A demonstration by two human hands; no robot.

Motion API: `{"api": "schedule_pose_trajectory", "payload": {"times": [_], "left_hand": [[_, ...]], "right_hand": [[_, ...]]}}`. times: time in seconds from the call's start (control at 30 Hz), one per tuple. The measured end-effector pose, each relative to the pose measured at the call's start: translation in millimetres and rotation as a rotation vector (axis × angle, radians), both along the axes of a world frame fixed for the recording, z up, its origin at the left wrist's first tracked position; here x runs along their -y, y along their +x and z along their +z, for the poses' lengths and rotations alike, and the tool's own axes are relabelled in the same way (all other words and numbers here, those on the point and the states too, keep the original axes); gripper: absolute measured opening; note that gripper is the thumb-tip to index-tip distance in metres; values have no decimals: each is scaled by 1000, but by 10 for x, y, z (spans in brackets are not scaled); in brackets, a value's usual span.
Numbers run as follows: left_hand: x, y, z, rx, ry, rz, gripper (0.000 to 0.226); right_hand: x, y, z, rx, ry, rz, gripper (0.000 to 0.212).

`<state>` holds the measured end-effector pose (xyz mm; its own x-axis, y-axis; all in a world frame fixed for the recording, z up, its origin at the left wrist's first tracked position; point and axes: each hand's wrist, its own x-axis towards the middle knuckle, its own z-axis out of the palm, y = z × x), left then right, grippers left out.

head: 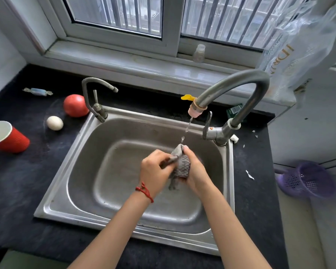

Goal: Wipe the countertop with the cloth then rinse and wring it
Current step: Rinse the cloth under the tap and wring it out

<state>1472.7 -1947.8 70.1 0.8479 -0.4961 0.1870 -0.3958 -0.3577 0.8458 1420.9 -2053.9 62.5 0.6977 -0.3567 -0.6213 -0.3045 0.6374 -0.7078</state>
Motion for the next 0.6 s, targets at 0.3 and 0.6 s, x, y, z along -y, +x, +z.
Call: {"api": "schedule_pose_trajectory", "payload": {"times": [0.3, 0.6], "left_hand": [[-282, 125, -44, -430, -84, -21, 46], [-110, 44, -251, -459, -80, -199, 87]], "right_hand": [[-1, -42, 210, 5, -520, 199, 12], [-90, -29, 470, 337, -315, 167, 15]]}}
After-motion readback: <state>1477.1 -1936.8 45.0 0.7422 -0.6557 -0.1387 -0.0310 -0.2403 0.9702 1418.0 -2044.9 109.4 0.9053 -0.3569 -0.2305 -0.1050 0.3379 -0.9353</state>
